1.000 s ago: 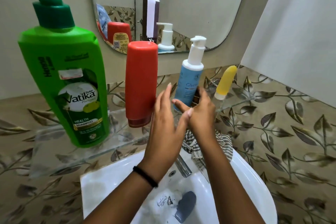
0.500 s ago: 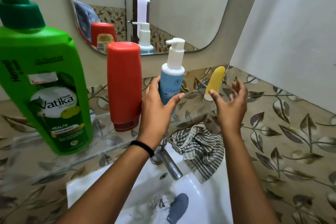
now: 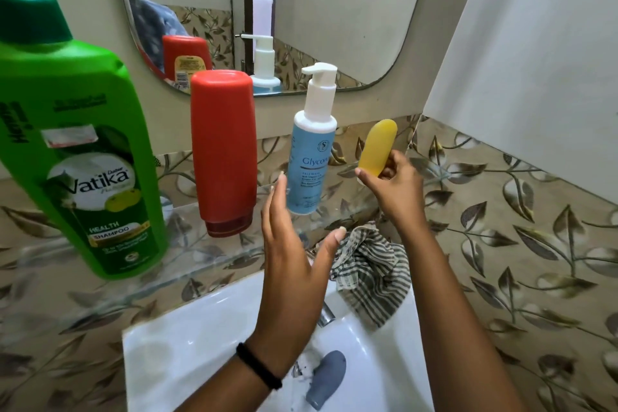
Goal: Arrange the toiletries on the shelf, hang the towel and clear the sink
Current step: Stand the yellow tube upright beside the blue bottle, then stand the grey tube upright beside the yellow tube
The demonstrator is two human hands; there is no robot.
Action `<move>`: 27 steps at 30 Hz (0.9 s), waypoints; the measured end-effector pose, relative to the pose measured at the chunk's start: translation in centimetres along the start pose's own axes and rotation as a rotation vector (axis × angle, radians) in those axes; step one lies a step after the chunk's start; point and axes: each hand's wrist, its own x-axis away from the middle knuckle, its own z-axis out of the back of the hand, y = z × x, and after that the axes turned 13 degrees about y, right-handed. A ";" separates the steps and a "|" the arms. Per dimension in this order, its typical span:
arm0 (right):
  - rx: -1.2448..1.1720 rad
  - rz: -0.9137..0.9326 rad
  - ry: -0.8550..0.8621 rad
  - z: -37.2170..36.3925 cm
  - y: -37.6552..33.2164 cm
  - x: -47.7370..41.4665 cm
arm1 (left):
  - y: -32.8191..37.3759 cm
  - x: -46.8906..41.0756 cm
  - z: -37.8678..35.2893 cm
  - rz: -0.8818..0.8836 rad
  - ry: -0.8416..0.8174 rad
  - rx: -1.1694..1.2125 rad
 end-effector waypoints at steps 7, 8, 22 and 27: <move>-0.040 0.030 -0.062 -0.6 -1.1 2.1 | -0.7 1.2 0.0 -0.177 -0.047 0.015; -0.041 0.028 -0.072 -0.4 -1.3 2.2 | -1.1 1.2 -0.1 -0.186 -0.066 0.017; 0.296 -0.883 -0.053 -1.5 15.5 24.8 | -17.3 11.7 -5.2 0.374 -0.851 -0.541; 0.490 -0.913 -0.241 -1.8 17.6 26.7 | -20.2 12.6 -7.9 0.419 -0.974 -0.729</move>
